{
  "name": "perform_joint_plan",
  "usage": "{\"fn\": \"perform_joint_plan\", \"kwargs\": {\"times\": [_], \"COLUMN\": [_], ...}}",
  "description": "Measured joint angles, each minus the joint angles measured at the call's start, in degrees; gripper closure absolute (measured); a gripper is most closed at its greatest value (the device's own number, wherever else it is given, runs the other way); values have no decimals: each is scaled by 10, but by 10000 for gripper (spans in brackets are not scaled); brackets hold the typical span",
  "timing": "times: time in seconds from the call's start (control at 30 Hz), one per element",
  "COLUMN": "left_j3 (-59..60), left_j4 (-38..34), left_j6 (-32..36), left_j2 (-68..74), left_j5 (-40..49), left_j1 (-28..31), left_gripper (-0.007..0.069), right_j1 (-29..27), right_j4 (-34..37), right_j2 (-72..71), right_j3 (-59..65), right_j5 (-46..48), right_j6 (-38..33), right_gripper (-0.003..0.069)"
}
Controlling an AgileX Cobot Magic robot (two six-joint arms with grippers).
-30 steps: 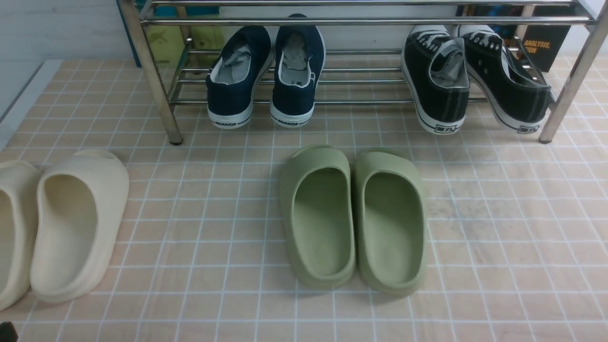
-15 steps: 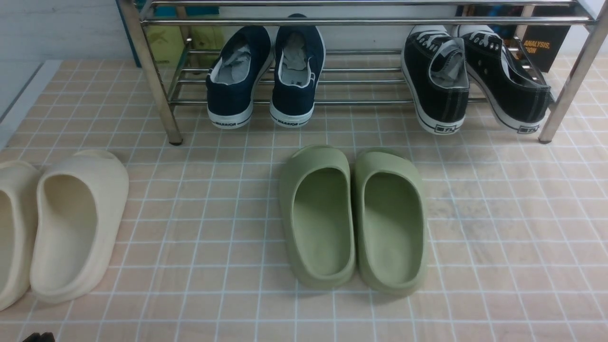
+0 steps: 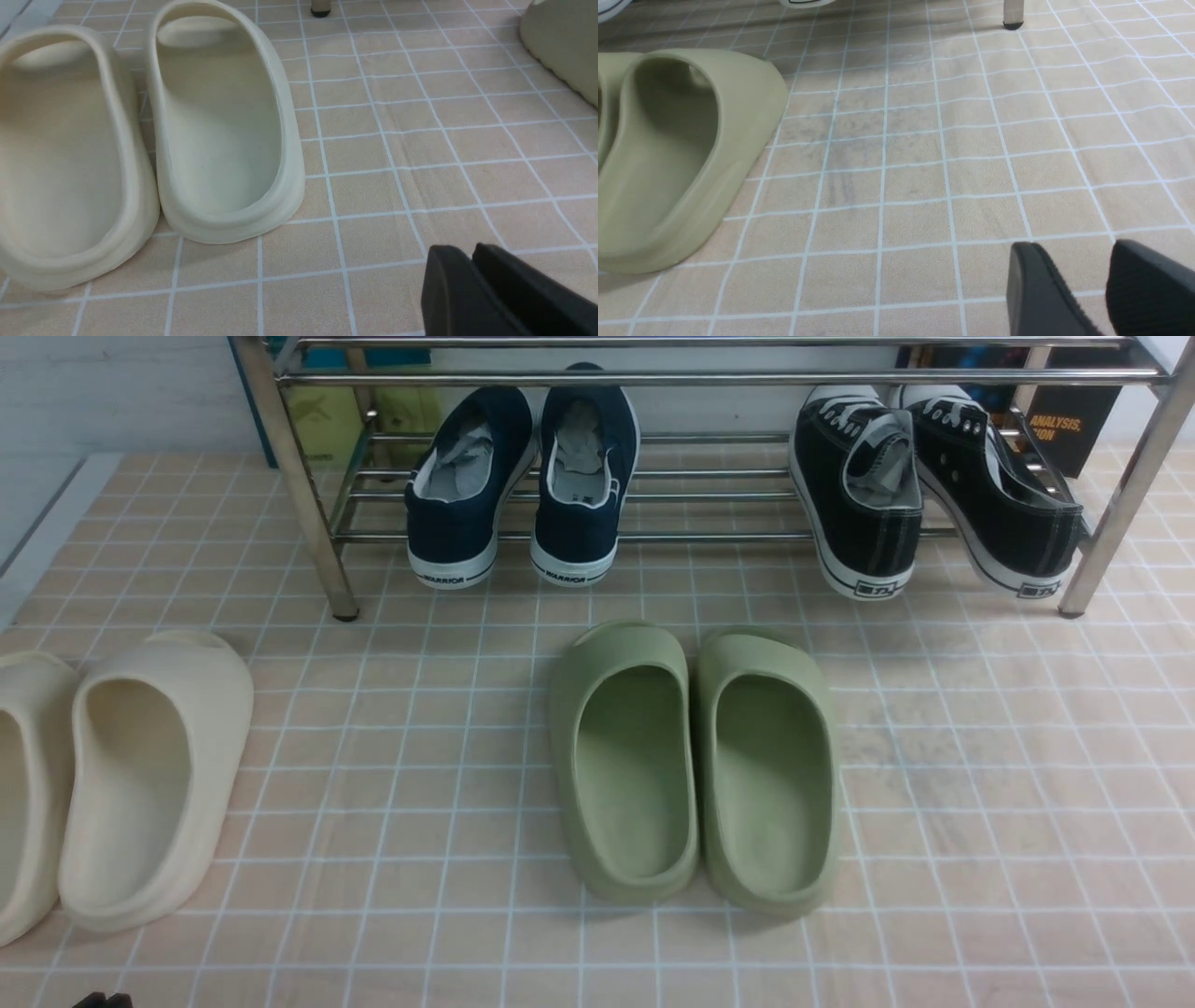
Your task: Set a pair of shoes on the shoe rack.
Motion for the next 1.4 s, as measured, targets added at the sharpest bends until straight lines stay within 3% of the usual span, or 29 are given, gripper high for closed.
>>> {"fn": "perform_joint_plan", "kwargs": {"times": [1.4], "left_j3": [0], "left_j4": [0], "left_j6": [-1], "left_j2": [0], "left_j5": [0], "left_j1": [-1], "left_gripper": [496], "right_j1": [0], "right_j4": [0], "right_j2": [0], "right_j3": [0], "right_j5": [0], "right_j6": [0], "right_gripper": [419]}}
